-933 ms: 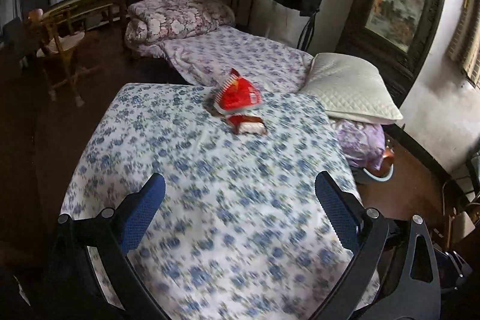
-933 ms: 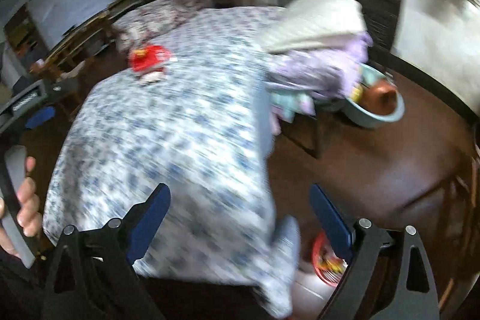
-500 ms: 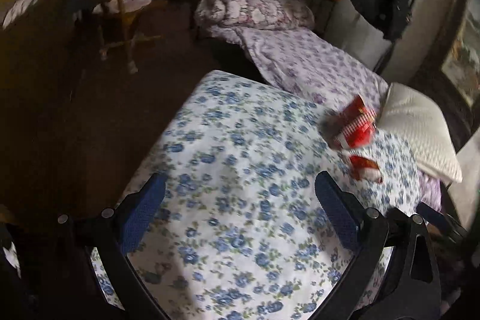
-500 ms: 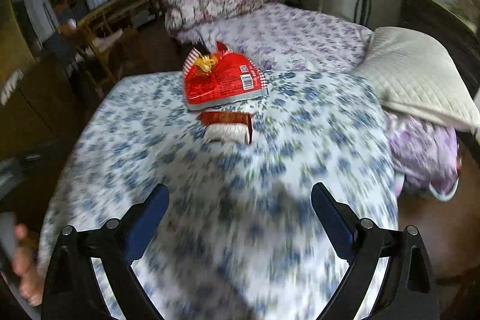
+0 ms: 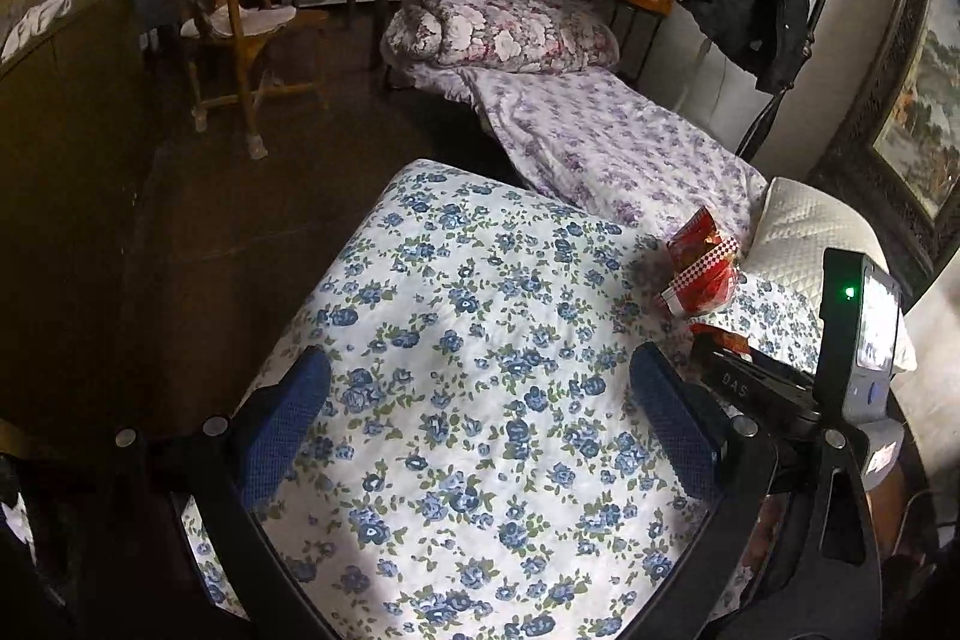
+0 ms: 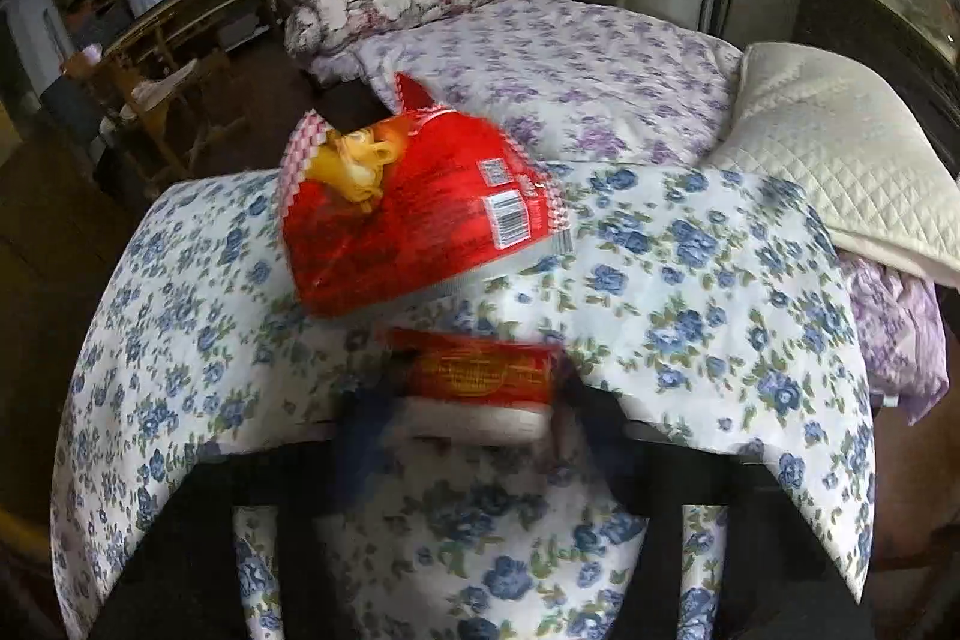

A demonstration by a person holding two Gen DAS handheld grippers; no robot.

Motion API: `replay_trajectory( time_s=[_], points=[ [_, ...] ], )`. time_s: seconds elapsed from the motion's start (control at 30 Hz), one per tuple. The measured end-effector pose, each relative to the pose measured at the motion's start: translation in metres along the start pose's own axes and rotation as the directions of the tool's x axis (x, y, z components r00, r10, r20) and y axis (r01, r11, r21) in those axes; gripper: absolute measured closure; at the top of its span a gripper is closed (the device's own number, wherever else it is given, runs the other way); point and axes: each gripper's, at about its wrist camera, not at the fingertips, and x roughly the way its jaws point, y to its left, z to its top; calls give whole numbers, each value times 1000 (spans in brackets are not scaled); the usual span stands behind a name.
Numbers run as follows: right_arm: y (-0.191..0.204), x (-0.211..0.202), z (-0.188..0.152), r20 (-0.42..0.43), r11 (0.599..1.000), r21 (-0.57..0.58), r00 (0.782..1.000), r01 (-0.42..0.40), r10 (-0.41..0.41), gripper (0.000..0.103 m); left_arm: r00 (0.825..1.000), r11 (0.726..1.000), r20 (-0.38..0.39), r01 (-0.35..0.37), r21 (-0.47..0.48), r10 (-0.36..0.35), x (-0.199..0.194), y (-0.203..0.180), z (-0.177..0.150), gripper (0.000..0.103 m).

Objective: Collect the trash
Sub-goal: 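Grasp the small red packet with the right tool while the left tool grasps the red snack bag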

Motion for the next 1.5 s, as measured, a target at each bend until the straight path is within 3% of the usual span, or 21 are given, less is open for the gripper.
replay_trajectory(
  time_s=[0.1,0.27,0.43,0.63,0.77,0.93,1.03,1.1,1.2,1.5],
  points=[
    [0,-24,-12,8,999,35,999,-31,31,58,1000,1000,-17,12,8,-12,7,-1,-1,7],
    [-2,-87,-66,1,998,44,999,-47,47,58,996,999,-75,45,17,-44,28,-8,-3,7],
    [-14,-107,-116,-10,995,83,998,-64,65,58,991,989,-89,105,100,-96,53,-52,12,7],
    [-29,-92,-121,-48,991,100,995,-85,90,58,979,962,-96,195,191,-180,89,-114,36,7],
    [-34,-86,-118,-42,990,101,994,-94,98,58,987,939,-97,152,308,-128,113,-150,33,7],
    [-35,-85,-117,-42,992,81,994,-94,97,58,986,940,-99,158,303,-134,141,-157,30,8],
    [-34,-85,-116,-42,993,79,995,-89,93,58,981,943,-118,184,278,-156,152,-153,31,32],
    [-33,-84,-114,-43,994,77,995,-82,86,57,979,942,-126,190,278,-160,156,-153,31,64],
    [-32,-84,-114,-42,994,78,996,-77,81,57,980,942,-113,192,276,-166,152,-150,30,73],
    [-38,-82,-111,-37,988,118,994,-99,104,58,983,953,-133,161,257,-130,106,-114,12,75]
  ],
)
